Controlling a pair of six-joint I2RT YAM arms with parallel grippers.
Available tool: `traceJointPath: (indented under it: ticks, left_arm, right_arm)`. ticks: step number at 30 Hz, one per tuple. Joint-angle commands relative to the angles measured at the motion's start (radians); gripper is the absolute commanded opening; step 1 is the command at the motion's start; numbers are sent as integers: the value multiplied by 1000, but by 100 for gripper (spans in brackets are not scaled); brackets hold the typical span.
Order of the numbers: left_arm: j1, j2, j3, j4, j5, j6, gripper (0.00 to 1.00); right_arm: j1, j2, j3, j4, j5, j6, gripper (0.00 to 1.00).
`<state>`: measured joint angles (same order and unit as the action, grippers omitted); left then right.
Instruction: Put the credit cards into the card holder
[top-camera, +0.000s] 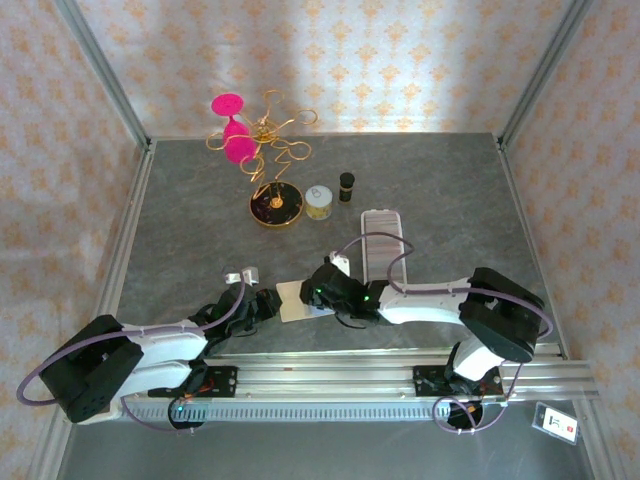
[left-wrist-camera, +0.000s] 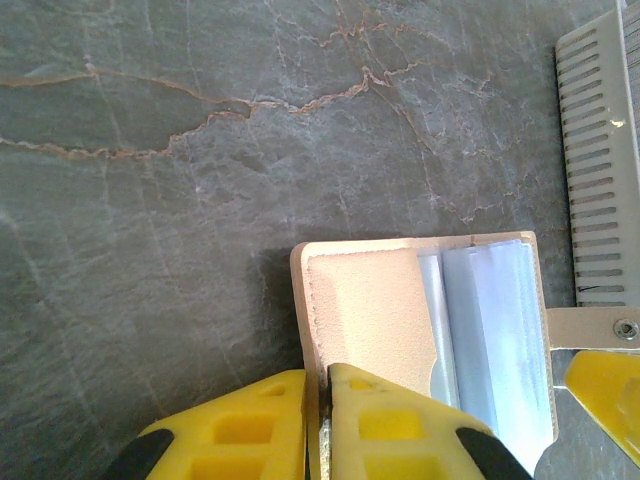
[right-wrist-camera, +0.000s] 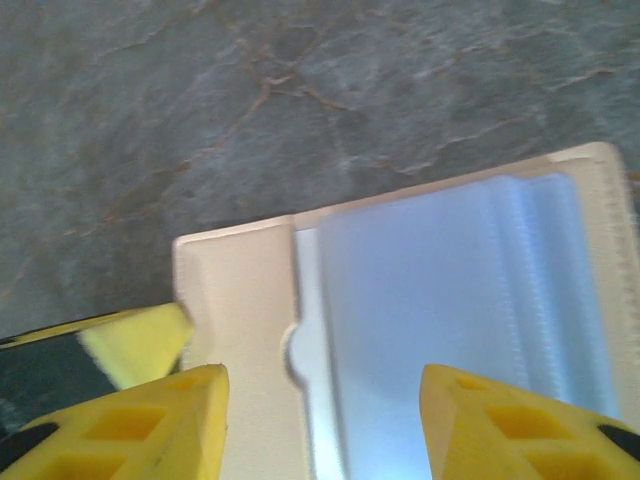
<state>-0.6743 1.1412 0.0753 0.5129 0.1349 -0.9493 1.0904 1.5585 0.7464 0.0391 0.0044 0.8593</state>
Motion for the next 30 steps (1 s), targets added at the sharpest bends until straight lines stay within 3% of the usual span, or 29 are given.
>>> traceJointPath:
  ticks: [1, 18, 30]
  left_arm:
    - [-3, 4, 1, -31, 3, 15, 13]
    - [-2, -4, 8, -46, 5, 19, 12]
    - [-2, 19, 4, -29, 9, 18, 11]
  right_arm:
    - [6, 13, 19, -104, 69, -18, 53]
    - [12, 99, 58, -161, 35, -35, 55]
    - [17, 125, 85, -33, -83, -40, 56]
